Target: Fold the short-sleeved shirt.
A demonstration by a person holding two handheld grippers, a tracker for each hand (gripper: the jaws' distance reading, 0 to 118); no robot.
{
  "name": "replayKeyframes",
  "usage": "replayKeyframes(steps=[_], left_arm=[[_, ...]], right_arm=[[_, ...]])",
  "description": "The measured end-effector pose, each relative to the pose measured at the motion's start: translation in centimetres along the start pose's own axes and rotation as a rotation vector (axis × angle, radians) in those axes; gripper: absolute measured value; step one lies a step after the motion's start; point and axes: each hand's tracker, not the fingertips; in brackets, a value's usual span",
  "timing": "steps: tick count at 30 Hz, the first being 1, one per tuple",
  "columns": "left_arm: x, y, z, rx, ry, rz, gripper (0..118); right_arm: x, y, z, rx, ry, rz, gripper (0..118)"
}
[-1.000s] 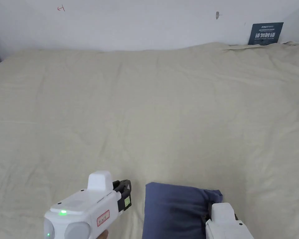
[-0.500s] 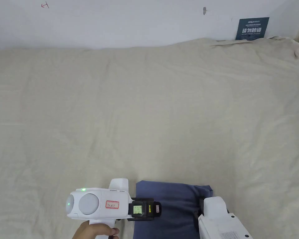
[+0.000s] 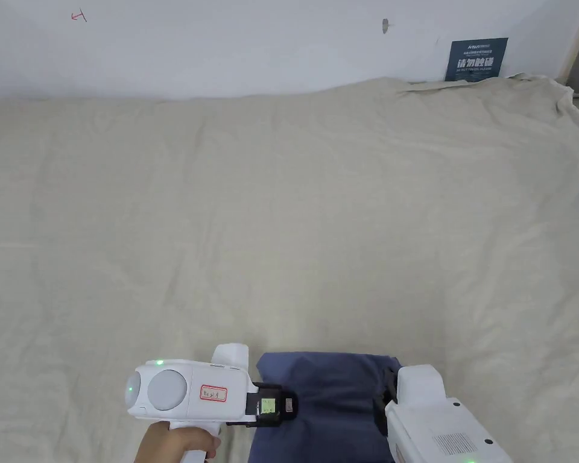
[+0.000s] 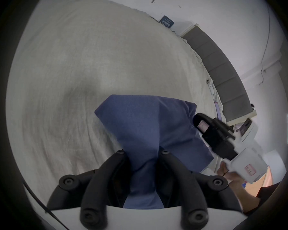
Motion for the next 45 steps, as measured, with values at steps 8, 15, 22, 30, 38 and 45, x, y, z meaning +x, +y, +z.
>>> replayKeyframes(steps=[8, 15, 22, 30, 38, 45], left_arm=[[-1.1, 2.2, 5.0, 0.007, 0.099, -0.134, 21], [-8.1, 4.9, 13.2, 0.017, 0.322, -0.180, 21], [-14.9, 6.4, 21.3, 0.018, 0.530, -0.145, 21], [-21.2, 6.7, 25.9, 0.022, 0.665, -0.038, 21], [-23.7, 6.8, 24.5, 0.016, 0.743, 0.047, 22], [-23.7, 6.5, 22.9, 0.007, 0.926, 0.061, 73]], right_arm=[[0.8, 5.4, 4.5, 0.197, -0.051, 0.027, 0], [0.3, 9.5, 6.8, 0.307, -0.058, 0.054, 0], [-0.7, 12.2, 6.8, 0.363, -0.057, 0.080, 0], [-1.4, 14.4, 6.1, 0.403, -0.069, 0.110, 0], [-1.0, 15.1, 5.9, 0.409, -0.089, 0.128, 0], [0.0, 15.1, 6.2, 0.398, -0.099, 0.128, 0]])
